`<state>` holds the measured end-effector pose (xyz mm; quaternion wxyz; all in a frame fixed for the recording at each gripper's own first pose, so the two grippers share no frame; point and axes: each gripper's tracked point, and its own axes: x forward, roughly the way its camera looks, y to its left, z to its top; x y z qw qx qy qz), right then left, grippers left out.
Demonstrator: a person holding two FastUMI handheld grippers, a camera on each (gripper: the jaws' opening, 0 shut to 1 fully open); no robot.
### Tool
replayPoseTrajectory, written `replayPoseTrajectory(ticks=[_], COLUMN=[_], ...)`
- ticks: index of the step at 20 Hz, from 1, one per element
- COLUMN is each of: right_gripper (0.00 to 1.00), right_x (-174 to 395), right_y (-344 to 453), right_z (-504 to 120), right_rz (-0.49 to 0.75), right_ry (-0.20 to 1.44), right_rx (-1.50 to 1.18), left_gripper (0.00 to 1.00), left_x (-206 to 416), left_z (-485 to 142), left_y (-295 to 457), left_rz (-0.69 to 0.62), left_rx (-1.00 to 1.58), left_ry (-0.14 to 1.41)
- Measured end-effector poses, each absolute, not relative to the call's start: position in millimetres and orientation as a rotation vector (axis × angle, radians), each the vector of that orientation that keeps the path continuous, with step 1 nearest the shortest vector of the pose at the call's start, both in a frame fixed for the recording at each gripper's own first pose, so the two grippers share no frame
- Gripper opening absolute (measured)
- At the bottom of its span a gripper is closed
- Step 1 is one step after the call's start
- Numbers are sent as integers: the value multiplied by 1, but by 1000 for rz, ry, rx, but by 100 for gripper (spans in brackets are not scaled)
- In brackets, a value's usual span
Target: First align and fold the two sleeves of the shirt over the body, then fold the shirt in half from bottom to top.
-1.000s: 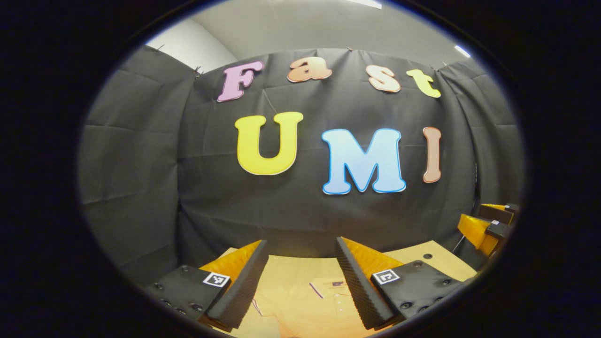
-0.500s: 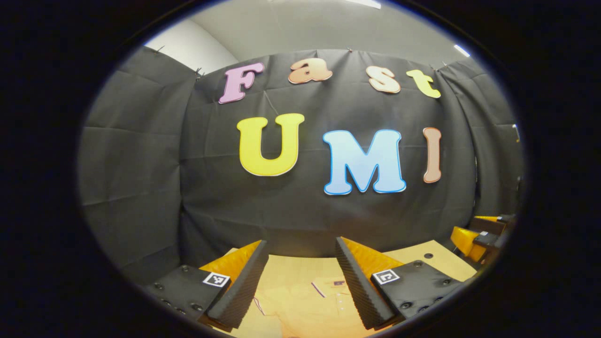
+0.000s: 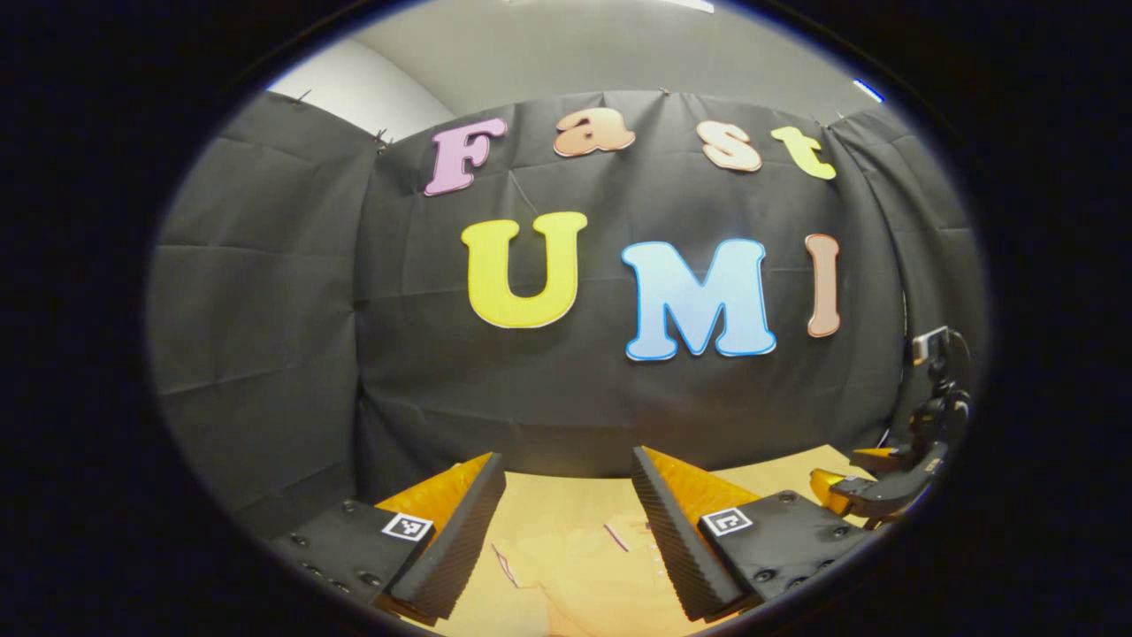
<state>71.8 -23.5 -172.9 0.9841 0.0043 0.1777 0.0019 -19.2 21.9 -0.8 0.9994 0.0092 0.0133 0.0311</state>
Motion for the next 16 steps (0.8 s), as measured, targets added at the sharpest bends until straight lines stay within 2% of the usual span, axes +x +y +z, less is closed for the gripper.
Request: replayPoseTrajectory(ticks=[16], right_gripper=[96], right_x=[118], right_y=[-29], right_z=[-349], right_rz=[-27], right_ry=[706], right_rx=[17], left_gripper=[96], left_x=[-35], left_z=[-17], left_y=[54], left_rz=[174], left_rx=[29], left_ry=[107])
